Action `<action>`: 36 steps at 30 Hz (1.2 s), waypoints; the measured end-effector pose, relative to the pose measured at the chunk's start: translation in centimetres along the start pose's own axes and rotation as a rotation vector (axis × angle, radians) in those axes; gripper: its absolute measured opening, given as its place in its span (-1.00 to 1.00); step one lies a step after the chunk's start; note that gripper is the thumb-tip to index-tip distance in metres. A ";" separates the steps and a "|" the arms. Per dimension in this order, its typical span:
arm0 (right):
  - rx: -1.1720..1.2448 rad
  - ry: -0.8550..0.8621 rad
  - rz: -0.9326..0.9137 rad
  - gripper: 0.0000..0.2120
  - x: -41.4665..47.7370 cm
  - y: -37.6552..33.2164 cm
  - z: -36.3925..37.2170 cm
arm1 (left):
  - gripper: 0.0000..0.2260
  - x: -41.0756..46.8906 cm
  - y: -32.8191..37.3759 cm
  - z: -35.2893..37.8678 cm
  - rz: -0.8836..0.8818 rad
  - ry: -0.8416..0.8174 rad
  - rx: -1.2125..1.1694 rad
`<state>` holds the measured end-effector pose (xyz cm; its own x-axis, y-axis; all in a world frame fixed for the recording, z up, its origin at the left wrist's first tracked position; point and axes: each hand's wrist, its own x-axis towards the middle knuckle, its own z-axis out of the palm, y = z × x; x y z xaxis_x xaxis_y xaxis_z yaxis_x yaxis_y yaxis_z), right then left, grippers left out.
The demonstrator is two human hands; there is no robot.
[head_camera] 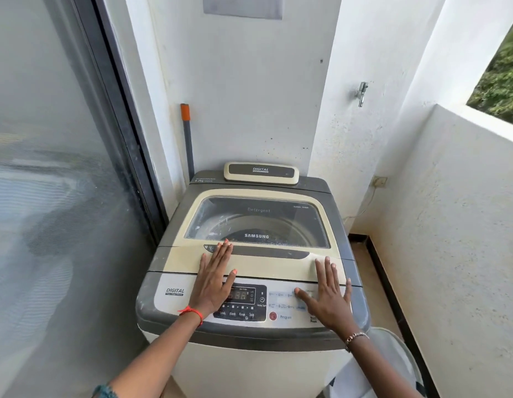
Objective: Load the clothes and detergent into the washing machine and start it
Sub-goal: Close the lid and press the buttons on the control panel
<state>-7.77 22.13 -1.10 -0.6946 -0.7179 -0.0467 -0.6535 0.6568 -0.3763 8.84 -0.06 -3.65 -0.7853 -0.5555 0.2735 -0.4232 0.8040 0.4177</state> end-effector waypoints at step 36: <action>-0.102 0.161 -0.155 -0.14 4.5 -1.0 1.9 | -0.43 0.0 -2.9 -0.2 -0.032 -0.028 0.286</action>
<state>-9.70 17.80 -2.72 -0.6177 -0.7709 0.1556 -0.7770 0.5678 -0.2717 10.15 -2.49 -4.71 -0.7798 -0.5789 0.2384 -0.5554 0.8154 0.1632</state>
